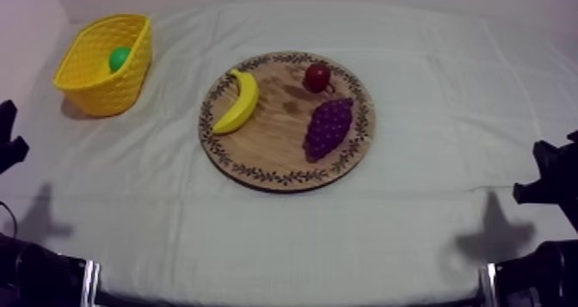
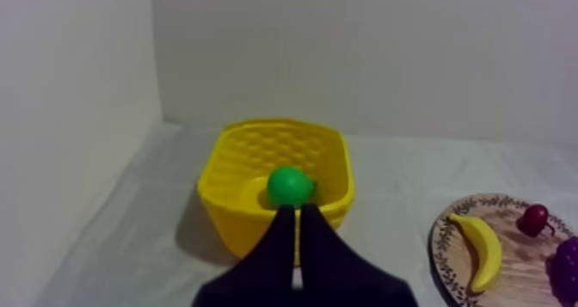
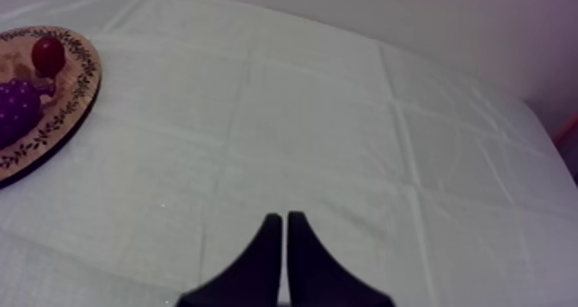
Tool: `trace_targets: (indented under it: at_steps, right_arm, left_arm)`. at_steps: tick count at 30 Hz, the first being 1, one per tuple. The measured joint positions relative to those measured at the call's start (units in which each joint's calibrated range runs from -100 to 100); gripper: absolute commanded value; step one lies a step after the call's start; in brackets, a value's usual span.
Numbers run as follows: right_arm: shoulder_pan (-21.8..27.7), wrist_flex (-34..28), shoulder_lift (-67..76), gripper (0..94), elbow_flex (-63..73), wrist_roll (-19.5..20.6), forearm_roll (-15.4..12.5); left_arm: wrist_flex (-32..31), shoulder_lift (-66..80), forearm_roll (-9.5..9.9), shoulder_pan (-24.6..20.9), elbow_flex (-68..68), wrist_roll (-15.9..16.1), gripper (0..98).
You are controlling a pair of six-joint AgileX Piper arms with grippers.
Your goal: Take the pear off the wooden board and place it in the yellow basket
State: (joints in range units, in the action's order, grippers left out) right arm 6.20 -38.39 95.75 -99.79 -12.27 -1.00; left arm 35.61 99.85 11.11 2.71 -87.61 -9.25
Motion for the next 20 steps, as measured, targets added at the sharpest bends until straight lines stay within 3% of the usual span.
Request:
trace_targets:
  at_steps: [4, 7, 15, 20]
  right_arm:
    - [0.0, 0.0, 0.0, 0.3, 0.0, 0.0, 0.0]
    - [0.0, 0.0, 0.0, 0.3, 0.0, 0.0, 0.0]
    - [0.0, 0.0, 0.0, 0.3, 0.0, 0.0, 0.0]
    - [0.0, 0.0, 0.0, 0.3, 0.0, 0.0, 0.0]
  left_arm:
    - [-3.4, 0.2, 0.06, 0.2, -5.8, -0.9, 0.1]
    - [-5.1, 0.2, -1.07, 0.2, -9.1, -0.3, 0.1]
    - [-4.7, 0.2, -6.22, -0.1, -12.0, 6.6, 0.9]
    - [-3.1, 0.2, -7.92, 0.0, -12.0, 10.1, 0.2]
